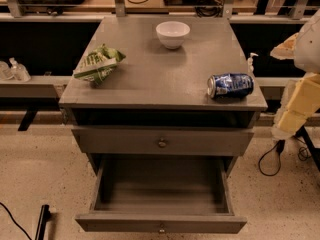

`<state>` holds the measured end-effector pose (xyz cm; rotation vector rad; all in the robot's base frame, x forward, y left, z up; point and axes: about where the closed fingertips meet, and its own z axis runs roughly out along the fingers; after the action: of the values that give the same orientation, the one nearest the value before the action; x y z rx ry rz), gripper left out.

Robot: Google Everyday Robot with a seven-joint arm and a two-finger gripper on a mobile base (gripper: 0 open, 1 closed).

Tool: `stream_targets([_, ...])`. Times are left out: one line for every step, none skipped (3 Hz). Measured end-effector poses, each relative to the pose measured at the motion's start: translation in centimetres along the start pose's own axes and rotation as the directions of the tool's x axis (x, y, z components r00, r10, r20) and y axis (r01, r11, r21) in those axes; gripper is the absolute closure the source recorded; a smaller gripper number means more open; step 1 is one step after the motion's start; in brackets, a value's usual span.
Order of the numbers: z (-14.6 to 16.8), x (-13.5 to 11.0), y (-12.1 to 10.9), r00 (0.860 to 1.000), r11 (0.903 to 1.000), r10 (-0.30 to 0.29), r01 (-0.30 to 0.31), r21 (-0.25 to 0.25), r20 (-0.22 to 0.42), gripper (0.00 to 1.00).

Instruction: Place pepsi can into middle drawer

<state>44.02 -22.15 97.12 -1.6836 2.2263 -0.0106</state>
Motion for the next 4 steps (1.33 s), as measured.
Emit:
stream_targets([0.0, 0.0, 0.0, 1.0, 1.0, 0.0, 0.0, 0.0, 0.0, 0.0])
stream_targets([0.0, 0.0, -0.3, 1.0, 0.9997, -0.01, 0.011, -0.021, 0.014, 0.0])
stream_targets([1.5, -0.6, -2.8, 0.995, 0.9944, -0.099, 0.1, -0.034, 0.027, 0.0])
stream_targets([3.6, -1.3, -5.6, 0.98, 0.979, -0.193, 0.196, -0.056, 0.056, 0.0])
